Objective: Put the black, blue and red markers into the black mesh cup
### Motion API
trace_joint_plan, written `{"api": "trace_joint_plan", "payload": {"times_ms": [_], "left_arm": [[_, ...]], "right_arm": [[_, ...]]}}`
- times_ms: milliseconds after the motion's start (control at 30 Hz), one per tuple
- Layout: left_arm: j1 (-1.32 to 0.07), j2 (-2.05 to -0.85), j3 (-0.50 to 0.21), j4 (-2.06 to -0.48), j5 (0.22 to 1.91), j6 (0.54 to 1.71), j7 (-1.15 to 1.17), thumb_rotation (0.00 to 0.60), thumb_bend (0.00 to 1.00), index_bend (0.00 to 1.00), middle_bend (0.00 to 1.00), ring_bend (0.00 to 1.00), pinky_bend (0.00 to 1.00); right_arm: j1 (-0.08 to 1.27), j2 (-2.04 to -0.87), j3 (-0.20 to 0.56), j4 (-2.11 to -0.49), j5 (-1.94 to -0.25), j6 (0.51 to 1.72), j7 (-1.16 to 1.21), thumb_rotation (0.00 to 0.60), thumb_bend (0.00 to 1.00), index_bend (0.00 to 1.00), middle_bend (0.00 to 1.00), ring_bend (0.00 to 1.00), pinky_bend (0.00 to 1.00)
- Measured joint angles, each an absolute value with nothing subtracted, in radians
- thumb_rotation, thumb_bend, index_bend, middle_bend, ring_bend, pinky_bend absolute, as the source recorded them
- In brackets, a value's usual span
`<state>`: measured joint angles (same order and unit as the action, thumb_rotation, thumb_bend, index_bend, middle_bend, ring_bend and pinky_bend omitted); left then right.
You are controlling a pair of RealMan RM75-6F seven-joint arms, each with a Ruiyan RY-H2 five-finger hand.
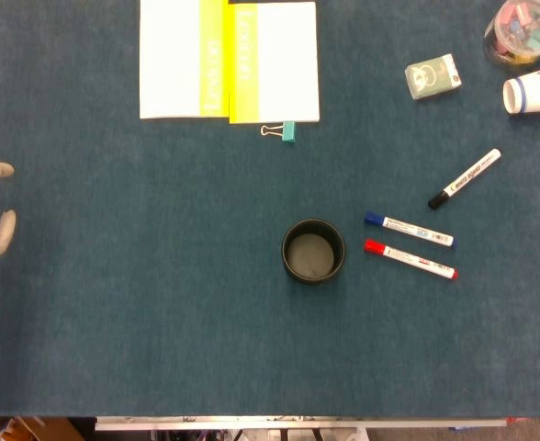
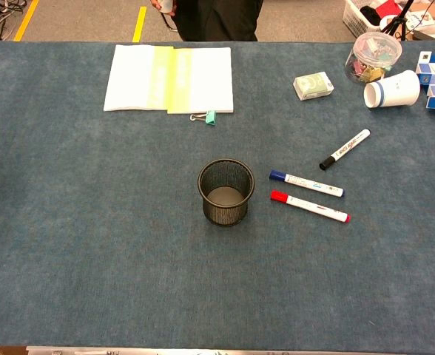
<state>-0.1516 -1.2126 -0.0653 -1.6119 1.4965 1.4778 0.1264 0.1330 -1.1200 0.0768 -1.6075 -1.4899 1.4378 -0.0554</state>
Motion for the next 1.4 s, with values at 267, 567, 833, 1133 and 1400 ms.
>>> {"api": "trace_joint_plan", "payload": {"times_ms": [267,567,833,1133,1400], "left_arm": [[-0.15,-1.216,-0.063,-1.613,1.497,1.48,0.132,0.6,0.36,0.31,0.21,0.2,0.1],[-0.152,-1.215,-0.064,-1.618,1.503,1.482,0.133,0.6,0.36,0.31,0.21,0.2,0.1],[-0.145,-1.211,-0.062,-1.62,1.502,1.491,0.132,0.6,0.36,0.31,0.21,0.2,0.1],[-0.122,-1.186,-0.065,-1.624,1.494,1.519,0.119,0.6,0.36,0.31,0.21,0.2,0.1],[-0.113,-1.18,-0.065,-1.622,1.491,1.527,0.114,0.6,0.36,0.31,0.21,0.2,0.1]], "right_arm": [[0.143,-1.109,0.066,-1.607,-1.507,1.418,-0.045,0.6,0.0,0.41,0.31,0.04,0.0],[0.178,-1.125,0.053,-1.565,-1.548,1.377,-0.124,0.6,0.03,0.44,0.31,0.04,0.0],[0.262,-1.219,0.045,-1.462,-1.573,1.263,-0.146,0.6,0.07,0.47,0.31,0.04,0.0],[0.358,-1.361,0.038,-1.324,-1.597,1.148,-0.178,0.6,0.07,0.47,0.32,0.04,0.0],[0.449,-1.476,0.043,-1.203,-1.603,1.067,-0.217,0.6,0.14,0.48,0.32,0.04,0.0]]}}
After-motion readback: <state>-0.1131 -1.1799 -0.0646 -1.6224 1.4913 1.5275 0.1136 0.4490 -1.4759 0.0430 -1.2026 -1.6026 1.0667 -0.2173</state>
